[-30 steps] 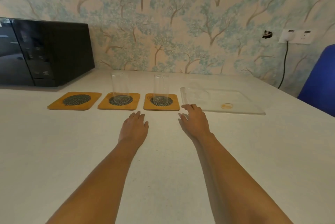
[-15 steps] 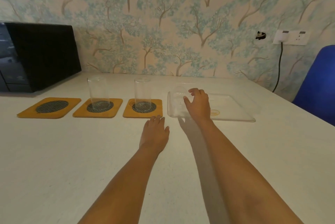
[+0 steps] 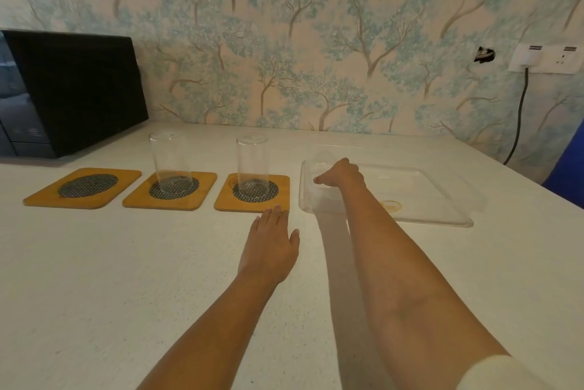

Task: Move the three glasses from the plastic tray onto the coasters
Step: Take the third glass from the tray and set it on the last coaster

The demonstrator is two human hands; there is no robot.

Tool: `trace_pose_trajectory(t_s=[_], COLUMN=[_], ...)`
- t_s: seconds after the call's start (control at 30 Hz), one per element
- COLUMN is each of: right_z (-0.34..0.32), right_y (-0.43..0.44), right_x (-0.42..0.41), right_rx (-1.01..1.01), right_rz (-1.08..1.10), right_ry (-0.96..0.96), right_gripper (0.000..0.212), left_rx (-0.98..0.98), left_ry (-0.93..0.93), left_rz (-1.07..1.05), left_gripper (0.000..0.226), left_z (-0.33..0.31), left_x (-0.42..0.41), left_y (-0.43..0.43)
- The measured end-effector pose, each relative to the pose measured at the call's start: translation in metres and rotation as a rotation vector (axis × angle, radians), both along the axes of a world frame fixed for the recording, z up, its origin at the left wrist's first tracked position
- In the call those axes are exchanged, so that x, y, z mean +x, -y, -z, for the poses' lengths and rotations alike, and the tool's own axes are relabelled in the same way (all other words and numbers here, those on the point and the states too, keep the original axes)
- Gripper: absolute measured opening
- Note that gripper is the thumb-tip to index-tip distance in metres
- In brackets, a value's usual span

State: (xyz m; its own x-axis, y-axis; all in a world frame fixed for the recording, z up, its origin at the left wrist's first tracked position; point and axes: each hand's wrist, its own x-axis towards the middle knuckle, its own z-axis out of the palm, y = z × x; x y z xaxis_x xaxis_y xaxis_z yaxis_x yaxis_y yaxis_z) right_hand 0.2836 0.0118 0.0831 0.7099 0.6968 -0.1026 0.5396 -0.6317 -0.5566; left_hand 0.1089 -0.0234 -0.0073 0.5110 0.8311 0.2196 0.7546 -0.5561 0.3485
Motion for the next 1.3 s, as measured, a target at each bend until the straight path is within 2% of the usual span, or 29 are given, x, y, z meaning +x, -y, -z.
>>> trace_pose_trajectory(t_s=[0.27,0.4,0.57,0.73,0.8,0.9,1.03,1.17,1.3], right_z=[0.001,0.000,-0.006,-0.014,-0.014,-0.008,0.003,0.013,0.023], right_y=[0.005,0.013,0.032,0.056,0.065,0.073,0.079,0.080,0.079], right_x=[0.000,-0.002,-0.008,-0.027,-0.038,-0.056,-0.083,-0.108,-0.132], right_rx=[0.145,0.247,0.473,0.722,0.782,0.828,0.858,0.854,0.887], right_rz=[0.046,0.083,0.051,-0.009,-0.051,-0.113,-0.203,-0.346,-0.438], right_ry=[0.007,0.049,0.134,0.202,0.229,0.251,0.241,0.225,0.168], right_gripper=[0.070,0.068,0.075,0.073,0.072,0.072,0.072,0.069,0.067], left_rx=[0.006,0.009,0.023,0.056,0.037,-0.086,-0.439,-0.670,-0.852], left_ry=[0.011,0.039,0.071,0.146,0.259,0.558,0.995,1.117,1.233], left_rz=[-0.009,0.003,0.008,0.026,0.043,0.027,0.061,-0.021,-0.032], left_gripper=[0.058,0.057,0.057,0.055,0.052,0.046,0.041,0.053,0.056], left_z=[0.001,0.001,0.001,-0.001,-0.002,-0.006,-0.035,-0.074,-0.088], left_x=[0.000,0.000,-0.001,0.000,-0.001,-0.007,-0.016,-0.035,-0.059], left_y=[0.000,0.000,0.001,0.002,0.002,0.006,0.008,-0.001,-0.016])
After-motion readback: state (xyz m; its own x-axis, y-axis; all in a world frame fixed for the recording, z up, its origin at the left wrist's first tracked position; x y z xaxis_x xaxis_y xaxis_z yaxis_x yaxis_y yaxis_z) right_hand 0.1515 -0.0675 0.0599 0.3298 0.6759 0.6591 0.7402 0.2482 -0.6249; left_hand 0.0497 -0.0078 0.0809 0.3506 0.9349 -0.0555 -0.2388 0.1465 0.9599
